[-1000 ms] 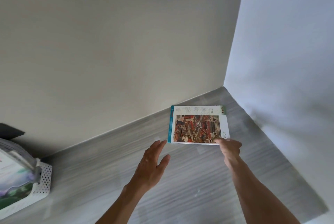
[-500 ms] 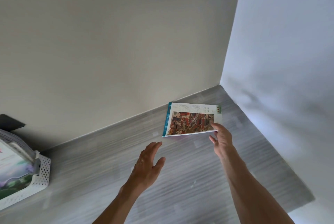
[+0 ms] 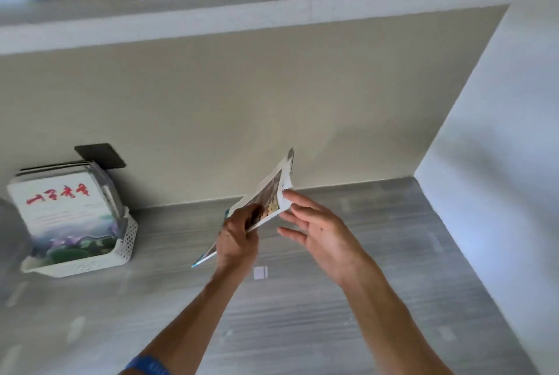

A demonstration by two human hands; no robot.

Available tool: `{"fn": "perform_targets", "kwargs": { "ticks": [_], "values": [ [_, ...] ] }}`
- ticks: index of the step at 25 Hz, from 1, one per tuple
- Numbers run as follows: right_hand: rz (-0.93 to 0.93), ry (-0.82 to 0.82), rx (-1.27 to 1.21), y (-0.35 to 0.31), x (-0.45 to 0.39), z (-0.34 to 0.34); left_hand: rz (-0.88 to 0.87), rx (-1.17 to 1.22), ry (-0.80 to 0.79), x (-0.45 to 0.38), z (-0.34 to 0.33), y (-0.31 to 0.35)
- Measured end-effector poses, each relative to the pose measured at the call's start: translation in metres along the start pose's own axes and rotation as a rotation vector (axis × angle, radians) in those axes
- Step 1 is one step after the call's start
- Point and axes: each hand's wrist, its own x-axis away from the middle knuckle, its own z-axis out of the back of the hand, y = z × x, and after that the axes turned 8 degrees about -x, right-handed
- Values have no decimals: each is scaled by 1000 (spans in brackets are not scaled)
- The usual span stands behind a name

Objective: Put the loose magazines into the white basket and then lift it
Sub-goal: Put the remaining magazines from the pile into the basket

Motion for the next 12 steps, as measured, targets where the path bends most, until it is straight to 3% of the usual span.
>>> {"fn": "perform_targets", "kwargs": {
  "ticks": [3,5,8,12],
  "values": [
    [-52,-118,-2,22,-25,-36,158,171,58,1,62,-44],
    [-40,21,58,49,-49,-62,243,240,68,2,103,-77],
    [-67,241,352,107,-76,-106,331,460,-51,8,164,-127],
    [-200,316,342,178,-109,-162,438,718,-95,16,235,-205]
  ]
}}
